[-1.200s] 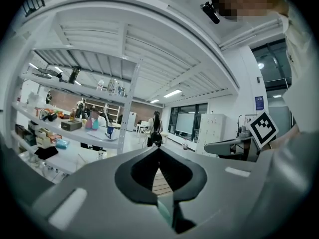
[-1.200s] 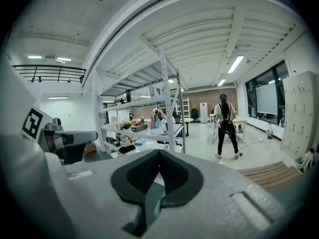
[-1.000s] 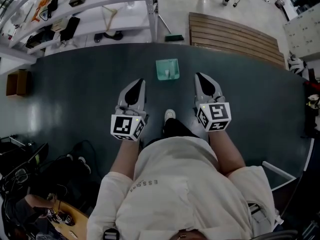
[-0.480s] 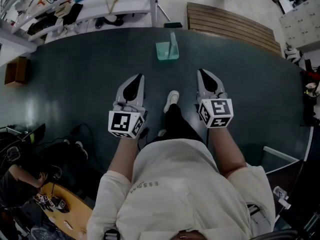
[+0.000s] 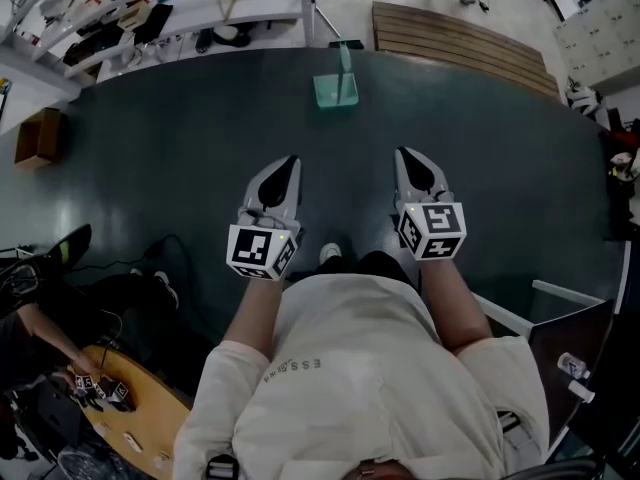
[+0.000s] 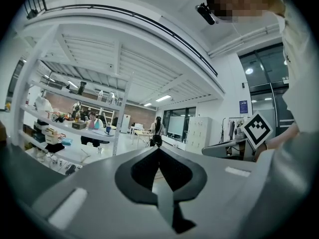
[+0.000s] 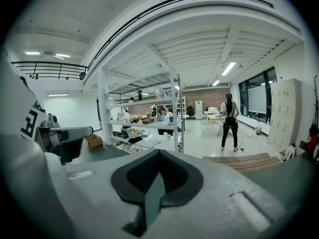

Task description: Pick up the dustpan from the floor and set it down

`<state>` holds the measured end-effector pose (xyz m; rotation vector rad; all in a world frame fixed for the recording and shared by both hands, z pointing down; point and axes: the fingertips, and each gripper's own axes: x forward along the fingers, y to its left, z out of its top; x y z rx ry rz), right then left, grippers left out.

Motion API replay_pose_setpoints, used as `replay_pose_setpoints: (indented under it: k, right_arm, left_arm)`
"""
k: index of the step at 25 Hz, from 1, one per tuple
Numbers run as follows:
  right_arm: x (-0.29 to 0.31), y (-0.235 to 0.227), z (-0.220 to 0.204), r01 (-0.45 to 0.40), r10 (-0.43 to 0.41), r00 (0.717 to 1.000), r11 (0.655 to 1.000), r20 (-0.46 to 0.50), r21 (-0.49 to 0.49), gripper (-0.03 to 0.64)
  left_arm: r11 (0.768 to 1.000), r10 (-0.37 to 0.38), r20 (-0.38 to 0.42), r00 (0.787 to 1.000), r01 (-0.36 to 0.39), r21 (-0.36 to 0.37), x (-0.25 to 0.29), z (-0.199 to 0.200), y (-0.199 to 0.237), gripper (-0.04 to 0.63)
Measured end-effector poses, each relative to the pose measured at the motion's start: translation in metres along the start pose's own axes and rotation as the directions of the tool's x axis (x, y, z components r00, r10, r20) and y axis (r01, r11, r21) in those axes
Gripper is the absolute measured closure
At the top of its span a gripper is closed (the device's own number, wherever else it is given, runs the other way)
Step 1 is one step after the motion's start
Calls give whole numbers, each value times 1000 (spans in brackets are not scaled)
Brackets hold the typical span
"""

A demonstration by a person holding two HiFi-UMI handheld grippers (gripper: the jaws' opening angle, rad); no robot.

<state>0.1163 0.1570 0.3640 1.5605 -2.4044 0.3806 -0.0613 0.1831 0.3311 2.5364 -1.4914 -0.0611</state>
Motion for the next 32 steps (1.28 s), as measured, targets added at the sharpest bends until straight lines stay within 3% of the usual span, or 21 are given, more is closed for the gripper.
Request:
replay_pose_setpoints:
  k: [14,32]
  right_arm:
    - [-66,10,-10,-44,44,999,998,15,-39,626]
    - [-96,16,-26,-47,47,999,999,2,-13,626]
  left_arm:
    - [1000,-19,1,1000,19,18,-34,3,-64,586]
    - [1000,-17,12,1000,17,18,-52,9,-81,586]
